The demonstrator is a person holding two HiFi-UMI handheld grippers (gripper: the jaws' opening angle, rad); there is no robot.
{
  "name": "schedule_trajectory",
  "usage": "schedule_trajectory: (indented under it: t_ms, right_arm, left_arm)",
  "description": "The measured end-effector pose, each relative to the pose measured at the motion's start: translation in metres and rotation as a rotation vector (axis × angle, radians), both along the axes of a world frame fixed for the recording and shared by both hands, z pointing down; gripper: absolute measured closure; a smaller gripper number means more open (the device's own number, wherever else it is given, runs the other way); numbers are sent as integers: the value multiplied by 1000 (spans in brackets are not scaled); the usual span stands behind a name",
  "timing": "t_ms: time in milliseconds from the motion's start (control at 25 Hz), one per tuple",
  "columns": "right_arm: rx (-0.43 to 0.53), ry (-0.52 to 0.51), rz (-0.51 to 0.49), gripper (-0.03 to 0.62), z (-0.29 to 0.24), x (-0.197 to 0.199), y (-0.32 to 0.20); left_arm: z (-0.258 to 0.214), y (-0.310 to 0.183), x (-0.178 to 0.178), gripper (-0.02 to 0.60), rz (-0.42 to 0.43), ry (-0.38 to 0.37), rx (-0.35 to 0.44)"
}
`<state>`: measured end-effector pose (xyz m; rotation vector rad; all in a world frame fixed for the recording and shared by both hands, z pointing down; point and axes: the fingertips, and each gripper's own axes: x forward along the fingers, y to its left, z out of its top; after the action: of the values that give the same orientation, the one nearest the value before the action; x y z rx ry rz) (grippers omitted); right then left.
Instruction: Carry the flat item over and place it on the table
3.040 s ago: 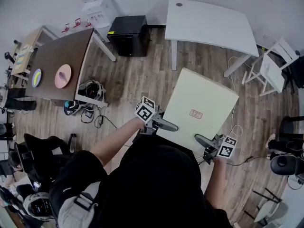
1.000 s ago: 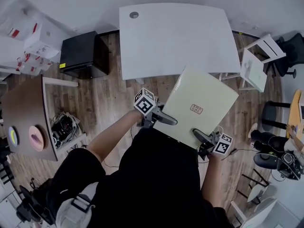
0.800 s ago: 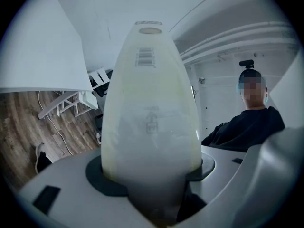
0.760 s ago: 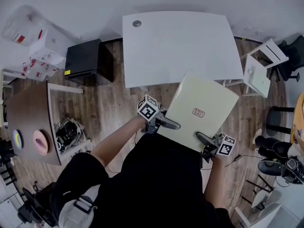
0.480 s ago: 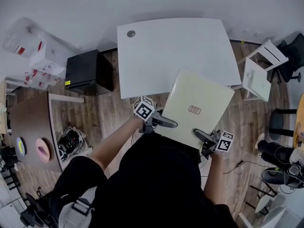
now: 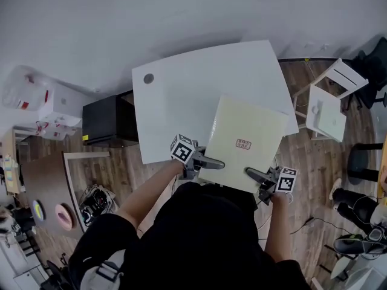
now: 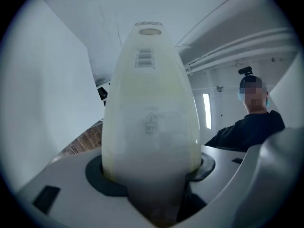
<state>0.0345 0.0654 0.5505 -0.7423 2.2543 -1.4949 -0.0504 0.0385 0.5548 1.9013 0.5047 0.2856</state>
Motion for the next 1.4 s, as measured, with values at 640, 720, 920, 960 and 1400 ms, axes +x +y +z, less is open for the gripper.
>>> schedule_trajectory:
  t_ms: [640,720,920,960,1400]
  right_arm:
    - [-18,-15,-139,296,27,146,-168]
    - [-9,-11,-134,296,30,157,-188]
    - [-14,2,-125,296,42,176,-238]
    - [-16,2,-126,296,44,180,-245]
    - [-93,-11,-157,295,86,217,-312]
  left_arm:
    - [34,-155,142,285,-151,-21,-18]
    - [37,-172,150,287,-175,-20,-17]
    - [50,-217,165,288,-216,-21,-35]
    - [53,-224,168,288,-220,-21,-39]
    - [86,-290,208,288,-272,-76,-127]
